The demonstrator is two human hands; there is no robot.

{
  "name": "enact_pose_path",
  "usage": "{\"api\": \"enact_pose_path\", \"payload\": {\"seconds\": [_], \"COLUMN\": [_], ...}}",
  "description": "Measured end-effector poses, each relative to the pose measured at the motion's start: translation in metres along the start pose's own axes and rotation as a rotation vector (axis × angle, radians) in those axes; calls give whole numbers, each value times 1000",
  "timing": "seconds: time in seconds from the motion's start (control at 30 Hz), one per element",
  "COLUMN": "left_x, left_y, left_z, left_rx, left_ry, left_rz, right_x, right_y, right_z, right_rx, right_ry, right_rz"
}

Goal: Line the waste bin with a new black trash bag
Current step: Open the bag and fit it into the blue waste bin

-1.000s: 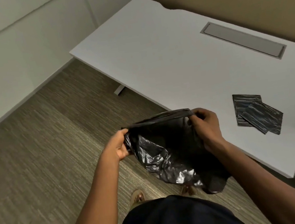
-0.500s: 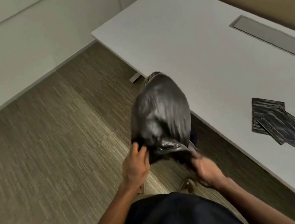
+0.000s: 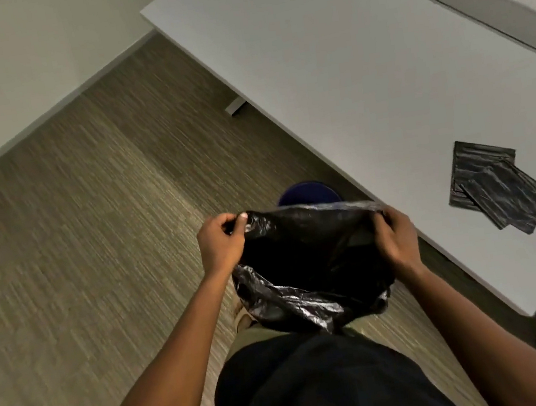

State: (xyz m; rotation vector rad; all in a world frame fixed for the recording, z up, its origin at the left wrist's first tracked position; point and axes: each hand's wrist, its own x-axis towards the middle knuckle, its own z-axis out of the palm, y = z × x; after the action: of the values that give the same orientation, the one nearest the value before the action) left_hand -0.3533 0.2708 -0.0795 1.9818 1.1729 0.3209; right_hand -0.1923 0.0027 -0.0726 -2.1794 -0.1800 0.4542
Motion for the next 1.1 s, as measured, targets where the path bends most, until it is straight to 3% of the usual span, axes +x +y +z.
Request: {"api": "enact_pose_path", "payload": {"seconds": [0.2, 0.53, 0.7, 0.9, 1.1], "left_x": [-2, 10, 40, 55, 83], "left_y": [15, 14, -12, -62, -92], "left_z": [8, 44, 74, 126, 180], "left_rx": [-142, -259, -142, -76, -136], "left_ry": [40, 19, 58, 85, -32], "left_rz": [-11, -65, -82, -153, -216], "right_x": [10, 9, 18, 28, 57], "right_y": [-3, -12, 15, 59, 98], "right_z": [-8, 19, 56, 109, 143], "right_rx": [-49, 44, -7, -238, -283], "right_ry": [-109, 35, 95, 204, 247], "right_rz": [-69, -107, -97, -262, -197]}}
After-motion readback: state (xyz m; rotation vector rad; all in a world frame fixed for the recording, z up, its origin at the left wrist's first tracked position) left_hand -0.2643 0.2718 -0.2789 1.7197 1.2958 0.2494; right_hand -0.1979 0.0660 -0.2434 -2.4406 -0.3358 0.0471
